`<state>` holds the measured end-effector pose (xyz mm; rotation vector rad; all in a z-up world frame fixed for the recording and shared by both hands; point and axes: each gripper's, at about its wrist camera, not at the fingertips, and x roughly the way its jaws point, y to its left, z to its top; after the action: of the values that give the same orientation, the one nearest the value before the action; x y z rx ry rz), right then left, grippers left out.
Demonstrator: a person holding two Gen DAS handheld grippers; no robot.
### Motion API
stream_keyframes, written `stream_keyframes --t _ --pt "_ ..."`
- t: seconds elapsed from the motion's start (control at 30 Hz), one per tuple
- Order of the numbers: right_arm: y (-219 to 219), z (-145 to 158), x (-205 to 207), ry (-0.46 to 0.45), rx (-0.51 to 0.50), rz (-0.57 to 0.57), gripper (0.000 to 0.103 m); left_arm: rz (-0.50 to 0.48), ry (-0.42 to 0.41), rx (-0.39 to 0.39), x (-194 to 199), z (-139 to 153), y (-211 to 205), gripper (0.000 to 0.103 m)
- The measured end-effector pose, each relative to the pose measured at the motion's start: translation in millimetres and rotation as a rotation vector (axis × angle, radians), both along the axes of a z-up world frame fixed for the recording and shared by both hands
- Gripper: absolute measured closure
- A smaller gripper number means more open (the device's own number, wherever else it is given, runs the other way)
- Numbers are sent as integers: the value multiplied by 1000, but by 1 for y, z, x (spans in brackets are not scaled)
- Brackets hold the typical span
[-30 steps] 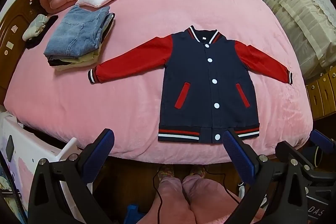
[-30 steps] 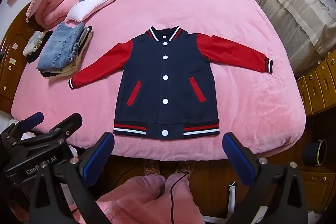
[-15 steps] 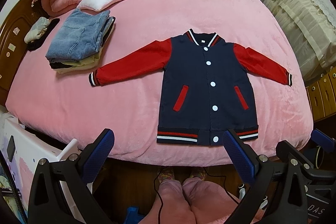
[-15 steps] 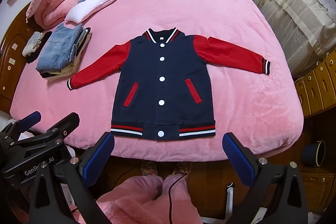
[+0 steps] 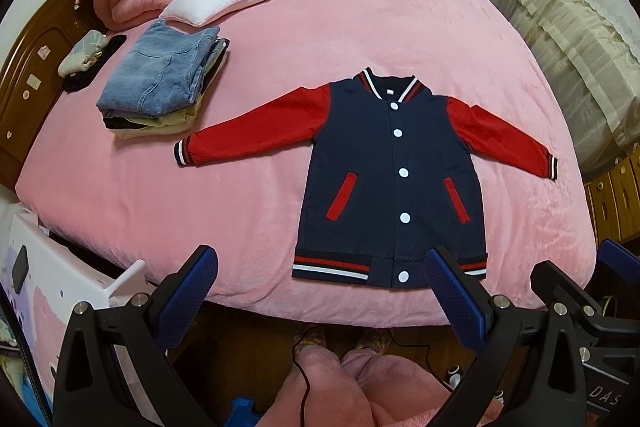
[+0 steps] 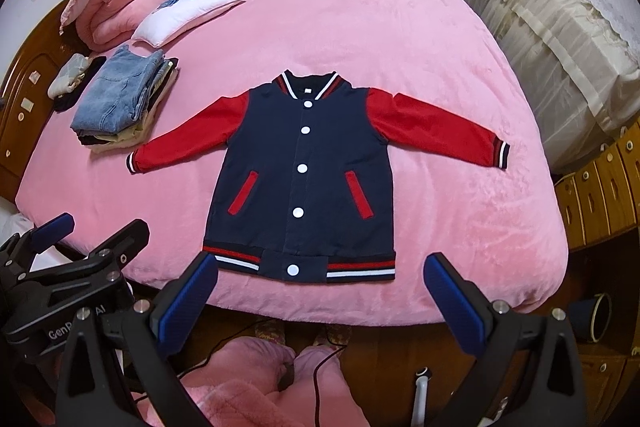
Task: Fold large clothes
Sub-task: 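Reach the left tool to the red sleeve cuff and grasp it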
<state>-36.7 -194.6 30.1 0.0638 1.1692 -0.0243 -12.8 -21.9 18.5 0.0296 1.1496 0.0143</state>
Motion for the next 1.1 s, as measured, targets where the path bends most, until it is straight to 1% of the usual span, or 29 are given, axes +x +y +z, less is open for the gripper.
stream_keyframes --t 0.2,0.37,0.47,0.5,0.6,0.67,0.77,0.87,0.93,1.0,1.1 --pt "-9 -1 5 -15 -11 41 0 38 -6 -29 -2 -4 -2 1" --pt "-13 -6 5 -7 5 72 0 74 43 -80 -6 -16 1 1" --pt "-13 -11 6 -13 10 80 0 95 107 -138 -5 -31 5 1" --pt "-13 -13 6 -25 10 82 0 112 132 -158 -4 -39 10 1" --pt "-7 -24 4 -73 -16 104 0 214 206 -208 -5 -69 32 1" --pt "-2 -35 4 -88 -28 123 0 286 240 -240 -7 -92 52 1" --pt "7 -53 8 -66 -15 141 0 360 282 -309 -6 -125 79 1" --pt "18 -70 16 -59 3 168 0 442 319 -342 4 -160 108 1" --pt "27 -84 22 -53 15 193 0 502 329 -347 16 -181 130 1" --pt "33 -99 28 -40 32 204 0 585 322 -358 32 -199 156 1" --pt "43 -127 42 26 31 208 0 679 296 -391 60 -223 196 1"
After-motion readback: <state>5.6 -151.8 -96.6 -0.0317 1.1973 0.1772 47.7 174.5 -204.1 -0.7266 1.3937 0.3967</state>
